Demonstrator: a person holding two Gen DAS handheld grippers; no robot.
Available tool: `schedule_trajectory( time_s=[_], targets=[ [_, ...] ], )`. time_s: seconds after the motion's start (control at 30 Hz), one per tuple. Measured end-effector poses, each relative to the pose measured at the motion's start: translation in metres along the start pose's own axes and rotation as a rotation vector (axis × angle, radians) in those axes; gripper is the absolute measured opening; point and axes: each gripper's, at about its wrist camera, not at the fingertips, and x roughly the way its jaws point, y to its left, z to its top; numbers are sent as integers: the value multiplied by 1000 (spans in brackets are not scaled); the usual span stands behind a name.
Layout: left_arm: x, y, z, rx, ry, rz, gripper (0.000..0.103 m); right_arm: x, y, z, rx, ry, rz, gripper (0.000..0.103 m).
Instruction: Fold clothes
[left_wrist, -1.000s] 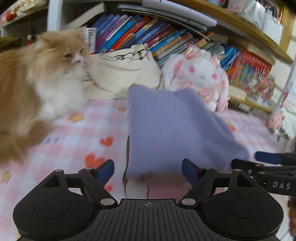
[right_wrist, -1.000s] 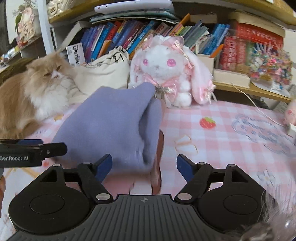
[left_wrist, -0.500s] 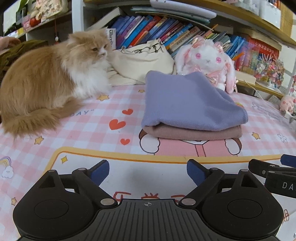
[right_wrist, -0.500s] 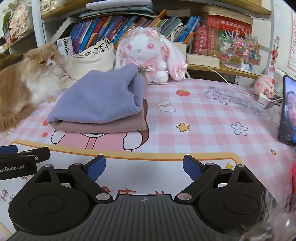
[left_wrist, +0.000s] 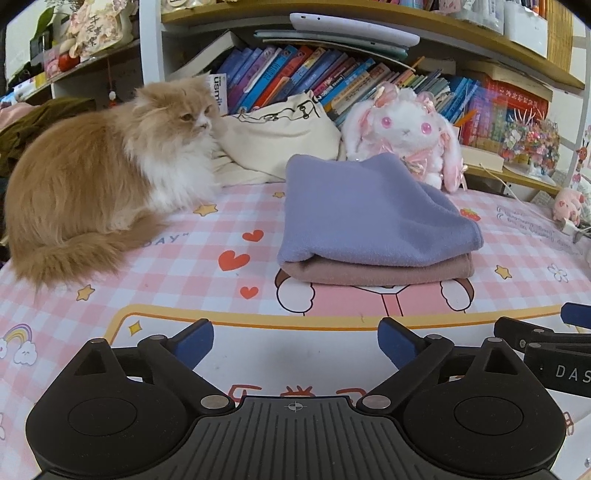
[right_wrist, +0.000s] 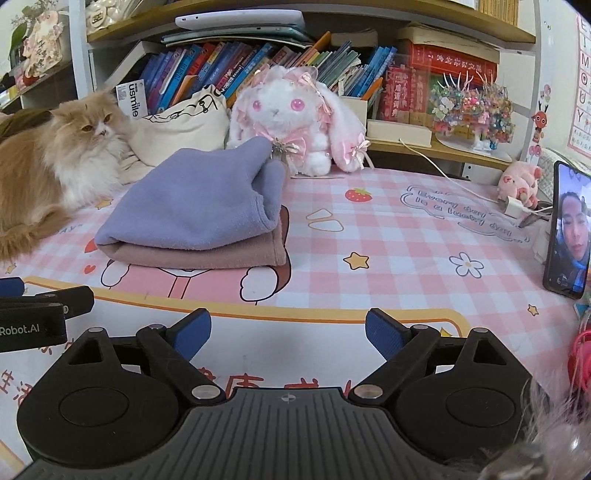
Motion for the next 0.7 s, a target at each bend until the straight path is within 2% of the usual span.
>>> schedule_trajectory(
  time_s=[0.7],
  targets=[
    [-4, -1, -1, 24, -11, -17, 101, -5, 4, 1, -9, -12, -14, 91]
  ],
)
